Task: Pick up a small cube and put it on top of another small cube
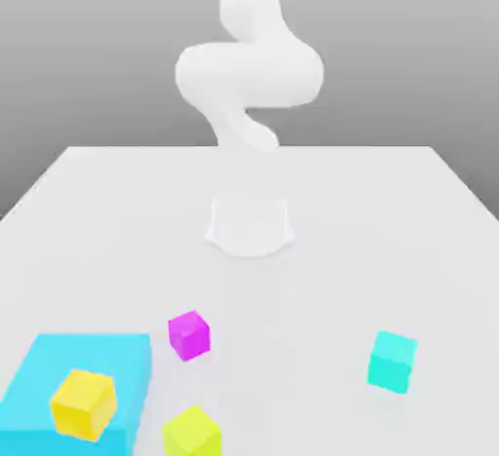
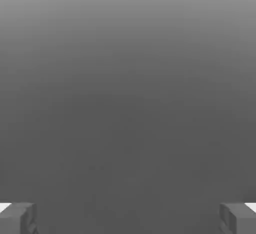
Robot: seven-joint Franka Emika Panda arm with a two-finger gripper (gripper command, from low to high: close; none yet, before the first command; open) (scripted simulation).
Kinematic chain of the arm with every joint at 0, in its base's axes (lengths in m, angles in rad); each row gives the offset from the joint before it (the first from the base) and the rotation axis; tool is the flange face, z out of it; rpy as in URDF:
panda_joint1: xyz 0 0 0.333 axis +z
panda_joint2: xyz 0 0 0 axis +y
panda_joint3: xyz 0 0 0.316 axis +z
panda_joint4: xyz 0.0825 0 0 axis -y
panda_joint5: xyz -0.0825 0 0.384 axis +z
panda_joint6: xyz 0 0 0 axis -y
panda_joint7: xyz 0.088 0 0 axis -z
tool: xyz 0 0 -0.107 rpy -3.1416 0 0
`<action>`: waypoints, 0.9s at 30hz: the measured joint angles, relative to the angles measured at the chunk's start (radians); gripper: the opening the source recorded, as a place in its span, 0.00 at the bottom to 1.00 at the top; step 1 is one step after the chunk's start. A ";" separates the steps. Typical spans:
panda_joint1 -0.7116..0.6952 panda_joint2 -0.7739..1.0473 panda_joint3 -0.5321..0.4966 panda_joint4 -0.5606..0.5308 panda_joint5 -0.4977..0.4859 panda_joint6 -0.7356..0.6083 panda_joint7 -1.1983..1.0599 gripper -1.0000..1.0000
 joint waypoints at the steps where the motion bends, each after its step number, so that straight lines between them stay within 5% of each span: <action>1: -0.017 0.039 0.012 -0.004 -0.008 0.014 0.028 0.50; 17: -0.182 0.624 0.088 -0.061 -0.138 0.218 0.466 0.50; 27: -0.208 0.971 0.079 -0.099 -0.071 0.358 0.630 0.50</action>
